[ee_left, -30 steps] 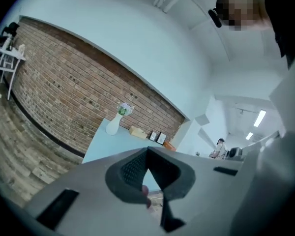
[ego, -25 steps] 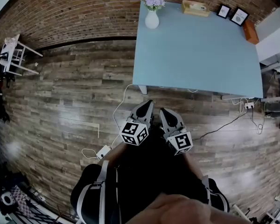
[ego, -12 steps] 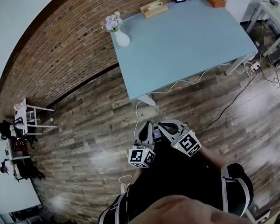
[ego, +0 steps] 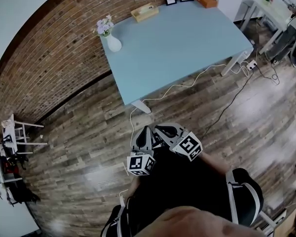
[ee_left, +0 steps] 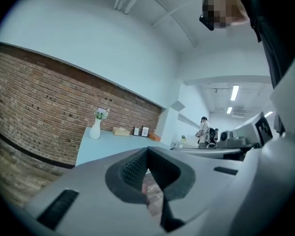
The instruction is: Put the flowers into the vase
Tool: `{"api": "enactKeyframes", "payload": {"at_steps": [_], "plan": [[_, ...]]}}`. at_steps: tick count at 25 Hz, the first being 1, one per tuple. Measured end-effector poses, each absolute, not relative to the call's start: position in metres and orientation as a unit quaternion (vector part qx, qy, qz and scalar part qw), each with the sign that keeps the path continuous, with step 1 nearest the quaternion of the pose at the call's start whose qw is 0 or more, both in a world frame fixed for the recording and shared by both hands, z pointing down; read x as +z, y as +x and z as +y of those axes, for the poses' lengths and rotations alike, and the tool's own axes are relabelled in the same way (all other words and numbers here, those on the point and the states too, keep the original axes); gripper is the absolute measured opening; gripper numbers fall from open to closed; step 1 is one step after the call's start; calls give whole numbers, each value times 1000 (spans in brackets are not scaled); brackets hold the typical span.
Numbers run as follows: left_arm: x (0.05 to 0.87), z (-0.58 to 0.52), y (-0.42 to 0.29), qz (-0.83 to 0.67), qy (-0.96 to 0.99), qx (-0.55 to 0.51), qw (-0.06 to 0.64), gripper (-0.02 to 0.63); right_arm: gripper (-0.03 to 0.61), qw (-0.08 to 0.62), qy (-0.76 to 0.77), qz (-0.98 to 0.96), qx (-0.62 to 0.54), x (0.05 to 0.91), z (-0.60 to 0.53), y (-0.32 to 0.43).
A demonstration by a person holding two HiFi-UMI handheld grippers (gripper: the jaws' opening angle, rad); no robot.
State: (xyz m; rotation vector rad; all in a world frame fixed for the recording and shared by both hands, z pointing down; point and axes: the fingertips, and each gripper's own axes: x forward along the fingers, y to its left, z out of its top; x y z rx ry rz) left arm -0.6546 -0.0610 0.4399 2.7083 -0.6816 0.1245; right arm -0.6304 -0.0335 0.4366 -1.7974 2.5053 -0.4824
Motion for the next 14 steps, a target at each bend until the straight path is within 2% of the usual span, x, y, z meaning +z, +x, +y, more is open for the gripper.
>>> {"api": "enactKeyframes", "payload": {"at_steps": [14], "plan": [[443,-83,-636,-230,957,49,171,25,18,11,-588,795,-150,437,-55,-614]]}}
